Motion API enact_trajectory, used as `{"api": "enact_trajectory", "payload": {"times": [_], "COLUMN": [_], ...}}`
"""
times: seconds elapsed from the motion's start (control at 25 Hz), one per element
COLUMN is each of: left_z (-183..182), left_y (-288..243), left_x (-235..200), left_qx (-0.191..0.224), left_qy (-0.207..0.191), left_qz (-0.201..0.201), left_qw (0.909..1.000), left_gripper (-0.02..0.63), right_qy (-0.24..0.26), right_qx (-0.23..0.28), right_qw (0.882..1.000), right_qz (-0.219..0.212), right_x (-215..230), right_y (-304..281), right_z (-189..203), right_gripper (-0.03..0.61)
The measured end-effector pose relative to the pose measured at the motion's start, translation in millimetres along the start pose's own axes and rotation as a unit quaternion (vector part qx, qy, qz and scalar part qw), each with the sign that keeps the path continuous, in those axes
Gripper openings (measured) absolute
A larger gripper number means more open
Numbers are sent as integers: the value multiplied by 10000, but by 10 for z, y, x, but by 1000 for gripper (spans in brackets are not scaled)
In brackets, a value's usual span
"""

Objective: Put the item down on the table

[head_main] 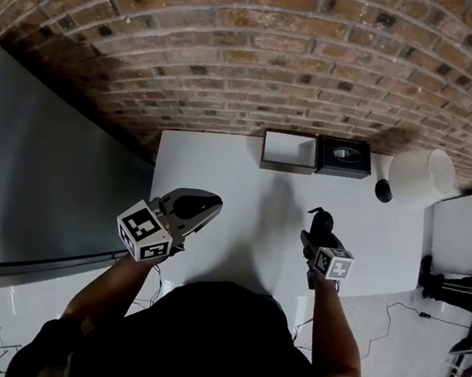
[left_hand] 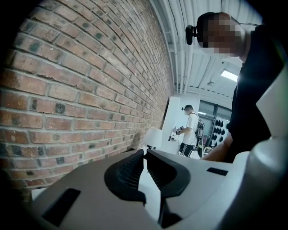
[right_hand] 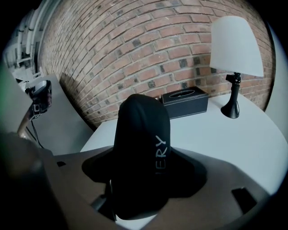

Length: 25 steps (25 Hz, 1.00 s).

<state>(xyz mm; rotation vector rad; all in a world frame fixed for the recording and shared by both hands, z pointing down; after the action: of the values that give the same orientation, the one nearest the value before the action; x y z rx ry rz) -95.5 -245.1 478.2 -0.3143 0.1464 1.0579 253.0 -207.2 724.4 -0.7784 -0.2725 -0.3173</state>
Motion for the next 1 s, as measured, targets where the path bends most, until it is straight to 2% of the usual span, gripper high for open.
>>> {"api": "enact_trajectory", "payload": {"times": [0.48,0.68,1.0], "left_z": [85,121,139], "left_y": [34,26,7], "left_x": [-93,-103,-148], "left_qx": [-141,-195,-226], "left_qy": [127,211,267], "left_qz": [-220,-260,-355], "left_qw": [9996,9992,9988], "left_gripper": [37,37,37], "right_qy": [93,-277,-117], "right_qx": [-509,-833,-1041], "right_qw": [9985,9961,9940], "right_qz": [151,41,328], "right_x": [225,270,416], "right_y": [-334,-443,-531], "right_z": [274,487,640], "right_gripper": [341,342,341]}}
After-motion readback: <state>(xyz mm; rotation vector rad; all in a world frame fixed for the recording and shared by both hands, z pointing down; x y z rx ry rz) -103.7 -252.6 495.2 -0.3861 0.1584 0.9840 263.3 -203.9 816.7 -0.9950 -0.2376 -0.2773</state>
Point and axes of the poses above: the fingertips, and each gripper's own axes: y backward along the fingers, x to its right, z out of its underside, the point moved 6 cm from there along y, backward along the fingers, and after that the axes turned 4 degrees about x, right-handed, at the moved point
